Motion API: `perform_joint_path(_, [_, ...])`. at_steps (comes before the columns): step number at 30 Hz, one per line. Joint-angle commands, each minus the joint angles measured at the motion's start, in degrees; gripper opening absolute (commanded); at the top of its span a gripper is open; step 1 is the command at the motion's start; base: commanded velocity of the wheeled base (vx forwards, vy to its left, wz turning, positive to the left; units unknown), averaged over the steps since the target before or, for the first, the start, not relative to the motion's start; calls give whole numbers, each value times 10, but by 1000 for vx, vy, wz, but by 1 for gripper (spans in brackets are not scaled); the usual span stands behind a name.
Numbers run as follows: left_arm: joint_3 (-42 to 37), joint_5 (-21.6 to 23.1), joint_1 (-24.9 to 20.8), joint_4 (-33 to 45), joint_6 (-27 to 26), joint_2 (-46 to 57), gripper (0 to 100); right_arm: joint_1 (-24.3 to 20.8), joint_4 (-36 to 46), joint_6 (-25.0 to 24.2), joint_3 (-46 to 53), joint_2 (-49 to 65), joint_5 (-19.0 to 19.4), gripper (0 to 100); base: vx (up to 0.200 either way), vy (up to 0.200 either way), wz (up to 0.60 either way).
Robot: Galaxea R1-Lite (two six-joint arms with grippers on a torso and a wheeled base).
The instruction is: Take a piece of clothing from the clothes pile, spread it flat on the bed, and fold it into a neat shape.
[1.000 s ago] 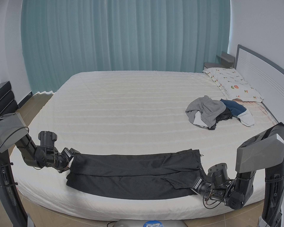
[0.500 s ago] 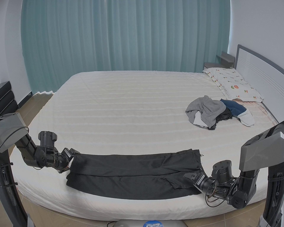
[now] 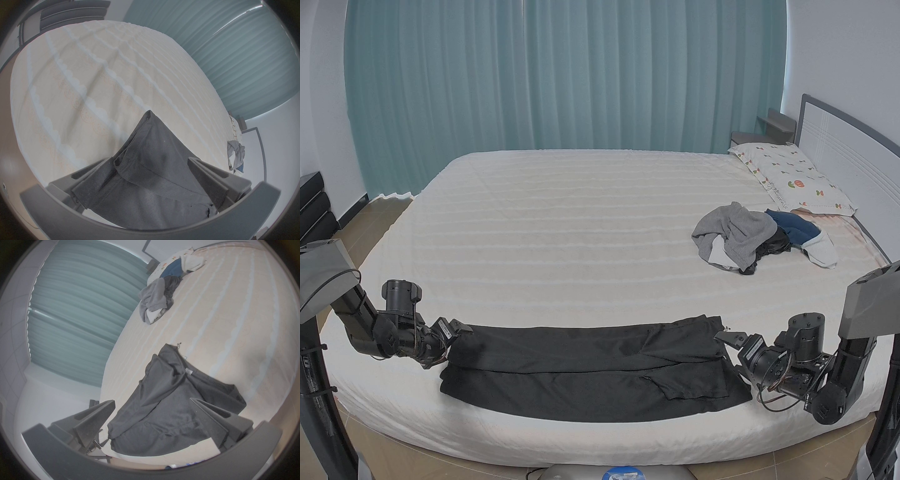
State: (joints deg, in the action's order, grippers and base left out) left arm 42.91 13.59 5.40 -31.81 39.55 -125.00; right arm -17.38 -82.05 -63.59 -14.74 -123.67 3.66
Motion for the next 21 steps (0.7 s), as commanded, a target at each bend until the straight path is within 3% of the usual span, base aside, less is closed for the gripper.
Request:
perform_joint_path(1, [-3, -1, -4, 0, -23, 3, 100, 36, -9, -16, -11, -26, 23, 100, 0, 0, 0])
perform_joint_path(6, [-7, -2, -12, -1, -52, -1, 100, 54, -74, -14, -4, -79, 35, 100, 0, 0, 0])
perform_joint_path(21, [40, -2, -11, 1, -159, -40, 100, 49, -75, -13, -5, -102, 35, 100, 0, 0, 0])
